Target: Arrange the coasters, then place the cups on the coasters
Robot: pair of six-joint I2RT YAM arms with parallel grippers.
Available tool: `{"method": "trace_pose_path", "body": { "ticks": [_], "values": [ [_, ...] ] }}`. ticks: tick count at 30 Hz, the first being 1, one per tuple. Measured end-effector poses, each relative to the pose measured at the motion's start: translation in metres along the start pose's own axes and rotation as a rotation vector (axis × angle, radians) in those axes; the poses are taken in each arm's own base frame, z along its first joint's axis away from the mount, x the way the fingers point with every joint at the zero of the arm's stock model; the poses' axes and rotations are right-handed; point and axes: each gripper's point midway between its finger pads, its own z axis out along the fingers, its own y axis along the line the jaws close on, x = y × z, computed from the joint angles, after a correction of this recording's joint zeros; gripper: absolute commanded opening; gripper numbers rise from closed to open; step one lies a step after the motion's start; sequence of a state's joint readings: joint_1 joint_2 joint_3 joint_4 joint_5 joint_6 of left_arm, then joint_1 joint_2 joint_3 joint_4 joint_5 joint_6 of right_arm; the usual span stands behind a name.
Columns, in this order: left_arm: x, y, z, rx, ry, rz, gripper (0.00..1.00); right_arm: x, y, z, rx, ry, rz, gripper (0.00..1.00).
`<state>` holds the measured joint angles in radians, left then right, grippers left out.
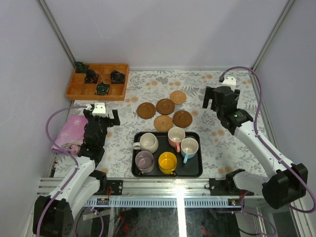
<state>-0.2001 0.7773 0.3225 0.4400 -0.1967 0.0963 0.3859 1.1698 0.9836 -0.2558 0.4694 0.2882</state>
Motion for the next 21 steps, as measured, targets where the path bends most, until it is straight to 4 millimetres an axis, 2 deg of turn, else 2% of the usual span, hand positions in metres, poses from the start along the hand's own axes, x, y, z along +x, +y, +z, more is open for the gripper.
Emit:
{"method": "trace_pose_path", "body": {
  "ticks": [4, 10, 13, 18, 21],
  "values": [
    [0.022, 0.003, -0.007, -0.017, 0.077, -0.010, 1.00, -0.001, 0.001, -0.001, -0.011, -0.004, -0.006, 0.99],
    [0.024, 0.016, -0.030, -0.086, 0.086, -0.090, 1.00, -0.002, -0.004, -0.009, -0.014, -0.025, -0.008, 0.99],
    [0.033, 0.023, -0.041, -0.129, 0.071, -0.132, 1.00, 0.000, -0.005, -0.009, -0.008, -0.022, -0.012, 0.99],
    [0.084, 0.033, -0.058, -0.200, 0.131, -0.150, 1.00, 0.000, -0.008, -0.008, 0.007, -0.024, -0.013, 0.99],
    [0.112, 0.031, -0.065, -0.198, 0.170, -0.136, 1.00, 0.000, -0.009, -0.008, 0.010, -0.029, -0.011, 0.99]
  ]
}}
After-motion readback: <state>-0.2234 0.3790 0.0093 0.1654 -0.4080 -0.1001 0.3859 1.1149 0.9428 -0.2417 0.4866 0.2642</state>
